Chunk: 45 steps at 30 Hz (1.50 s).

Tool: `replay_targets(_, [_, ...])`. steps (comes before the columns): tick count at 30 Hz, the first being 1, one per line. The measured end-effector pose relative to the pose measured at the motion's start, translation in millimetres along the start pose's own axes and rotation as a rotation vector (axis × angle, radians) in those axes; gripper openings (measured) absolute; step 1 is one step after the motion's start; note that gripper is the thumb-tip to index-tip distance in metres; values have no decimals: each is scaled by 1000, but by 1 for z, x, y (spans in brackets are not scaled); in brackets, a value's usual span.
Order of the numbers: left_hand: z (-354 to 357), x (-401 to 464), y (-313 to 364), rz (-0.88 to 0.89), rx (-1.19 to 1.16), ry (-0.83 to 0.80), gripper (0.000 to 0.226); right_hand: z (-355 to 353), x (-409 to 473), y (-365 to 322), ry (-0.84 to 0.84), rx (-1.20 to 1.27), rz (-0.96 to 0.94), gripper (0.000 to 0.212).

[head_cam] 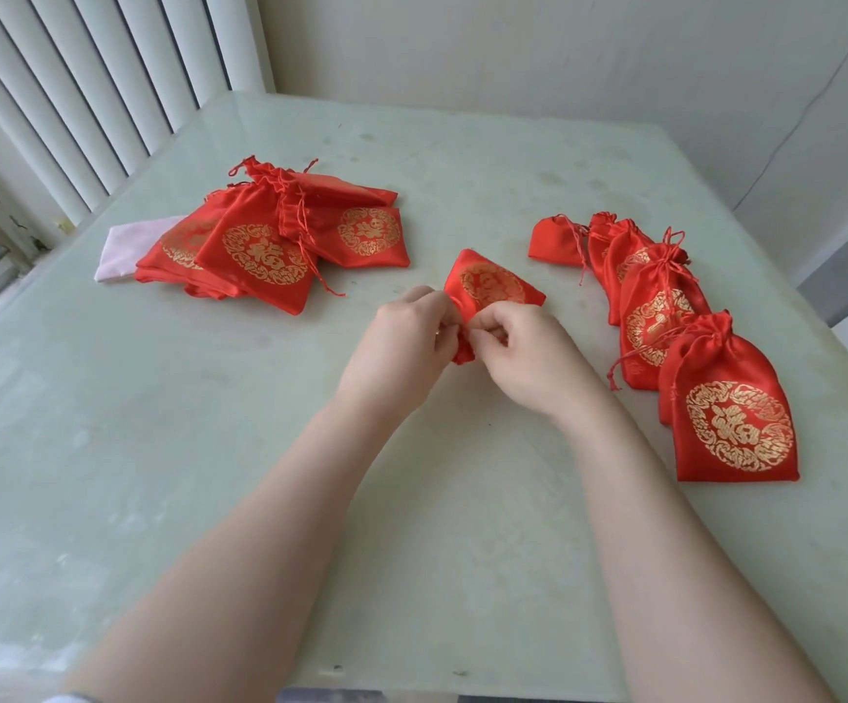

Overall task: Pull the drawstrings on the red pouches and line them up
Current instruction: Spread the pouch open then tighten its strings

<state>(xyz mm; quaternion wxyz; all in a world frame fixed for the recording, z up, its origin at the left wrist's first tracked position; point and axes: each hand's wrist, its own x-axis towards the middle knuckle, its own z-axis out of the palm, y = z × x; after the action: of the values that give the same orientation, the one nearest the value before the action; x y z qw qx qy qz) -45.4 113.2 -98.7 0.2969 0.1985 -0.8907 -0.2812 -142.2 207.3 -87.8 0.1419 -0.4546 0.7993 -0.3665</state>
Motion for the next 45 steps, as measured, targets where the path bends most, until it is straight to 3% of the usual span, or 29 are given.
replay_targets(5, [2, -3, 4, 56, -37, 89, 21, -12, -3, -5, -150, 568, 165, 32])
replay_targets(8, [0, -4, 5, 16, -151, 123, 16, -14, -2, -4, -147, 761, 270, 29])
replay_targets(11, [-4, -3, 8, 126, -223, 89, 14, -15, 0, -2, -117, 852, 294, 26])
replay_targets(19, [-1, -3, 3, 169, -211, 76, 31, -15, 0, -2, -42, 779, 317, 25])
replay_targets(24, [-1, -3, 0, 160, -115, 35, 14, -16, 0, -1, -54, 793, 295, 28])
replay_targets(30, [-5, 4, -6, 24, 59, 139, 17, -17, 6, -7, 229, 818, 282, 36])
replay_targets(34, [-6, 2, -3, -1, 83, 131, 17, -14, 4, -4, 235, 867, 290, 35])
replay_targets(38, [-11, 6, -6, -134, 139, 219, 11, -2, 6, -16, 183, 893, 236, 36])
replay_targets(42, [-17, 6, -6, -260, -13, 166, 12, -3, 6, -15, 155, 828, 194, 34])
replay_targets(45, [-17, 6, 7, -372, -445, 66, 21, -13, -1, -11, 89, 713, 91, 27])
